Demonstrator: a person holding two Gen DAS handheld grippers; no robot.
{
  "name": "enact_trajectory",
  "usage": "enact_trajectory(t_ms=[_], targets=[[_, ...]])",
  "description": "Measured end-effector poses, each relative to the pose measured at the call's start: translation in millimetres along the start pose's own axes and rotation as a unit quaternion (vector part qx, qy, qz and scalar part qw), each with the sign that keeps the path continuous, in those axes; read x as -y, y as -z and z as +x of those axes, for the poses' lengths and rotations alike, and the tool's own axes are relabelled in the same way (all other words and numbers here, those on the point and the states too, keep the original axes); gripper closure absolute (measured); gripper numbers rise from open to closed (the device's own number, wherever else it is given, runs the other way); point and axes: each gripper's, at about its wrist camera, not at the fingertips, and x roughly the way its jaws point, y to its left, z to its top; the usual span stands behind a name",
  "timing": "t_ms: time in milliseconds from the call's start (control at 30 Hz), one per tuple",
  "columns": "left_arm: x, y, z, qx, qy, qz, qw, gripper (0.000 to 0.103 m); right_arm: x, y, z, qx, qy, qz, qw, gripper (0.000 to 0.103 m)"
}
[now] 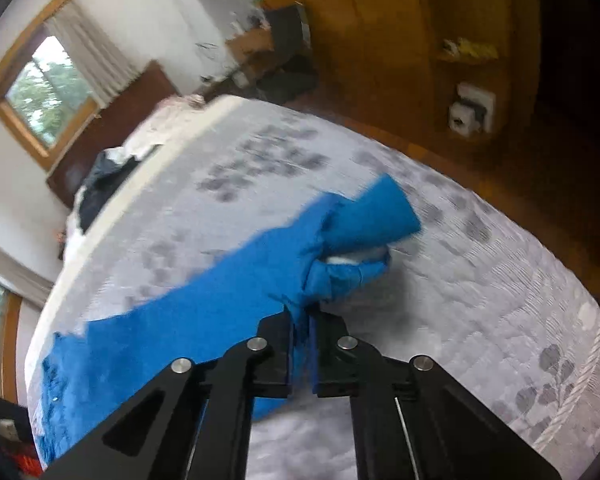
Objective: Fold large clothes
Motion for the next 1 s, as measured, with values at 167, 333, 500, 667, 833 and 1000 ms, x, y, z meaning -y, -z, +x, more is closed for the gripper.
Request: enact_trajectory(t_ms=[167,333,500,667,833,1000], targets=[[-13.5,0.5,-1.8,0.002,-0.001,-0.010,0.9999,0.003,-78.2,16.8,-26.1,0.018,-0.049,-0.074,0.996,0.099],[-24.9,1.9,-4.6,0.006,-0.004,-0.016,0.9998,0.003,-160.4,45.5,-40.1,0.018,-0.109,-0.150,0.982,0.099],[-37.9,0.6,-8.1,0.016,-0.011,-0.023,0.9996,0.003,-239.1,91.5,-41.5,0.002,-0.154,-0.230,0.961,0.099],[-48.5,-1.4,-6.8,0.016,-0.009,-0.030,0.9994,0.003,-292.2,135.1,-35.3,-0.018,-0.186,-0.285,0.940,0.099],[-55.7,-3.5,-7.4,0.019,-0.007,-0.037,0.9991,0.003,-344.5,184.7,-25.5,-0.049,-0.215,-0.344,0.912,0.099],[-62.9,-4.2,-10.2,0.020,-0.009,-0.045,0.9987,0.003,-383.7,237.2,-6.4,-0.093,-0.232,-0.393,0.885,0.099]])
